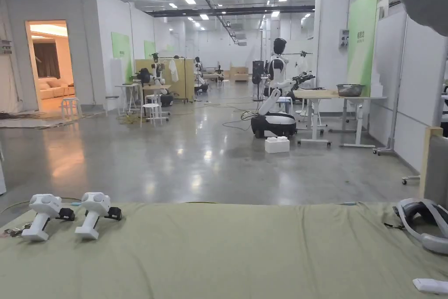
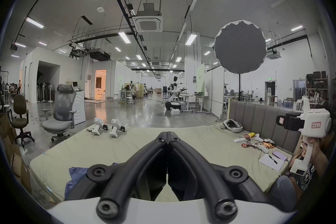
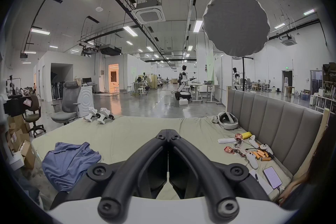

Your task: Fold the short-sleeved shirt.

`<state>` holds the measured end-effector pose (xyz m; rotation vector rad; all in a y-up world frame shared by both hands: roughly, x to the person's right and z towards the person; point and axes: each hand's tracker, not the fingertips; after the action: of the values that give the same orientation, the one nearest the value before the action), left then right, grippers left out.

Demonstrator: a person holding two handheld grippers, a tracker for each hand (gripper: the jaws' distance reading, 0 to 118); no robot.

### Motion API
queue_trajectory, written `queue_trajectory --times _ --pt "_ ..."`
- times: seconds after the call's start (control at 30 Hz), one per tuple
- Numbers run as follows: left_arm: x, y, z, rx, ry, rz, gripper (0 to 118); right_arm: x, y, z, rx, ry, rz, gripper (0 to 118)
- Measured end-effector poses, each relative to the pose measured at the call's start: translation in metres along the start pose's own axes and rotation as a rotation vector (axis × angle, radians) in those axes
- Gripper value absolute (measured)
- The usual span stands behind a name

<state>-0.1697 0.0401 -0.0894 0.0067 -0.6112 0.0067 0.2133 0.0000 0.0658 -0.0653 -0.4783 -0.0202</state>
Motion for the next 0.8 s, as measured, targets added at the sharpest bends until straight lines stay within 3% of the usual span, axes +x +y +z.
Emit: queue_trajectory --times 0.7,0.73,0.77,0.8 --pt "-0.020 -0.012 -0.012 -0.078 -0.027 0.022 2 0.000 -0.007 -0.004 -0.028 0.051 0.001 2" --pt "-0.026 -0.016 -0.015 -0.102 -0.019 0.017 13 0.001 -0.010 -0.005 -0.037 0.056 0.006 2" --pt "-0.031 -0.020 -0.017 -0.129 0.000 0.012 42 0.001 -0.012 -0.006 -0.047 0.059 0.011 2" --pt "-0.040 -0.025 -0.023 -0.174 0.014 0.009 82 0.002 -0.016 -0.006 -0.061 0.066 0.018 2"
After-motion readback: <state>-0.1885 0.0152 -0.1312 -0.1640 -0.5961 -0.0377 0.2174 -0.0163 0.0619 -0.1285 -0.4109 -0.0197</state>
